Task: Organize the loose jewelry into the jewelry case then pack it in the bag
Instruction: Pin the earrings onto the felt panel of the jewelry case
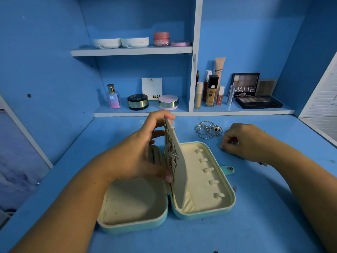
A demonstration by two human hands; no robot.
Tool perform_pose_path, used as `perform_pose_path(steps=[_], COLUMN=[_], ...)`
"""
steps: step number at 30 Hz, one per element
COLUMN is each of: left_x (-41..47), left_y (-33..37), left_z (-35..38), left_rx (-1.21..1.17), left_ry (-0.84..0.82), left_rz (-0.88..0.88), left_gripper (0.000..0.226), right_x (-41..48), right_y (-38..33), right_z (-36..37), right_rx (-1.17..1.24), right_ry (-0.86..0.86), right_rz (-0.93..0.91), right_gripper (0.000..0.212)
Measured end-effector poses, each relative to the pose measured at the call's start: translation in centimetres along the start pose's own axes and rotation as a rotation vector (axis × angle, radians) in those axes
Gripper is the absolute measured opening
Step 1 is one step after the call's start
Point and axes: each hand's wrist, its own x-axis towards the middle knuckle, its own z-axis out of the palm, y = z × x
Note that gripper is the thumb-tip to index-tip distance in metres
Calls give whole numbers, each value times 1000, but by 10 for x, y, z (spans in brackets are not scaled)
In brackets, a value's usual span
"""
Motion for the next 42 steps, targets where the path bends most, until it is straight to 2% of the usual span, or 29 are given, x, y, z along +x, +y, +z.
perform_pose_path(steps=[6,11,19,21,24,27,33,36,40,42], left_x=[0,0,0,0,0,0,1,1,0,0], left_y=[1,1,-2,-2,-2,-2,-3,-2,-4,-4], left_z=[0,0,0,0,-1,-1,0,0,0,0], left_rx=[10,26,26,31,33,42,36,46,75,81], left_ry=[2,6,7,9,10,10,11,13,23,24], left_rz=[5,8,7,11,15,17,16,16,13,15], left_gripper=[106,105,105,105,105,106,104,104,106,106], right_x=[2,1,4,1,-9,-23,-30,-32,-31,-32], right_y=[-2,0,-12,-18,-28,-49,-74,-74,-79,-82], right_z=[4,2,7,7,3,1,14,12,19,22], right_rx=[-22,-58,-277,-250,-24,92,-96,-153,-201,-138], right_ry=[41,13,-10,31,154,122,-23,26,123,93], right_rz=[69,13,-38,-39,-153,-331,-490,-525,-526,-483], right_gripper=[10,5,20,19,7,1,11,13,32,27])
